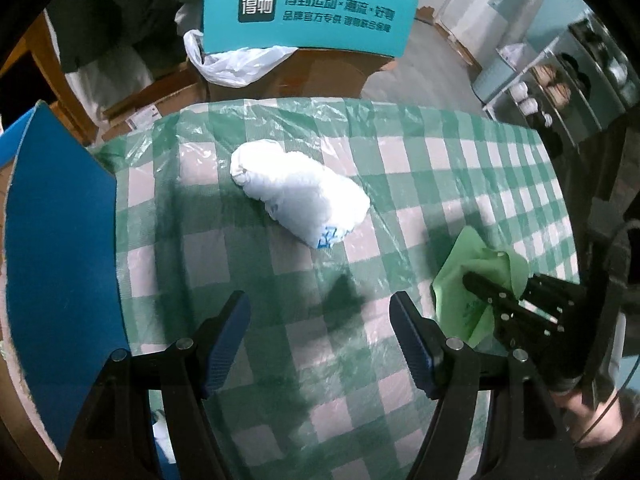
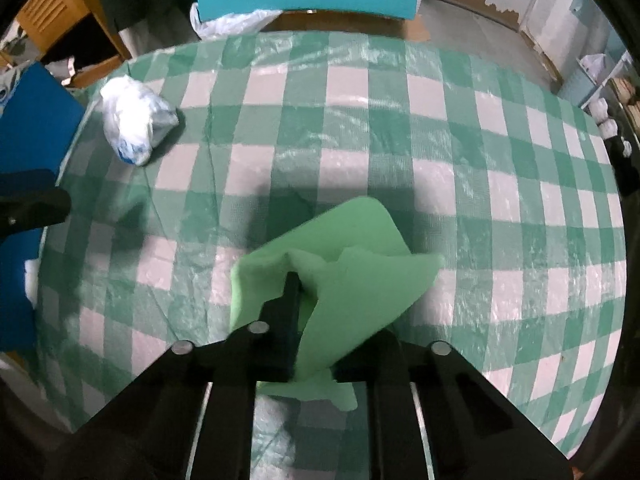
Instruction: Organize soft objects
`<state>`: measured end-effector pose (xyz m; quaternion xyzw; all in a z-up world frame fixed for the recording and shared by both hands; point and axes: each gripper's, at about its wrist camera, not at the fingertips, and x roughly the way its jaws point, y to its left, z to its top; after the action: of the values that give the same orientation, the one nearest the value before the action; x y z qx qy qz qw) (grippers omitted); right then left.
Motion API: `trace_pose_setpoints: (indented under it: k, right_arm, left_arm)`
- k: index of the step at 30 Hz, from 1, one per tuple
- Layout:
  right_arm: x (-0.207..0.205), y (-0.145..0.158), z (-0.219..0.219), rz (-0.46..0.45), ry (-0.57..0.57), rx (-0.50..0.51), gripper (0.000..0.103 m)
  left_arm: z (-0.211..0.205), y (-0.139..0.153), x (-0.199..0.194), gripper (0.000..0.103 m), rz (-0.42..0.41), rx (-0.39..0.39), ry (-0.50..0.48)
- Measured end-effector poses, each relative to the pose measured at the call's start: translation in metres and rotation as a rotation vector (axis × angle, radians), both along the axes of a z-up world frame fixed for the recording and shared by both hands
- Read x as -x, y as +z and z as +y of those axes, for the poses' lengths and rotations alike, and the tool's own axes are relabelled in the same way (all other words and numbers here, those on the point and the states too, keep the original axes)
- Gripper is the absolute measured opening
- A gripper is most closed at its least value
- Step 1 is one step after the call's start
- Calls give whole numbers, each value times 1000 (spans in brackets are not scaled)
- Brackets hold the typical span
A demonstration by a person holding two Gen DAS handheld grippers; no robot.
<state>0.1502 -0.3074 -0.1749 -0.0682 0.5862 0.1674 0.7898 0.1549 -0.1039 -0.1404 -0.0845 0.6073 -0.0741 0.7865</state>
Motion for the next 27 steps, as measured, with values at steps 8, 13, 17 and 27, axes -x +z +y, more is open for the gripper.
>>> trace_pose_setpoints:
  k: [8,13,17,27]
  right_arm:
    - [-13,24,0,-50,-41,-50,8]
    - [-24,34,3,-62,-57,-62,8]
    - [-31,40,9,-61,-70,-77,8]
    - [-29,57,13,-93,-45,-85,8]
  left_arm:
    - [10,-6,-22,78,19,48,127]
    - [19,-6,-36,80,34,76,211]
    - [19,-10,-51,83,47,91,263]
    - [13,-34,-74,84,103,38,335]
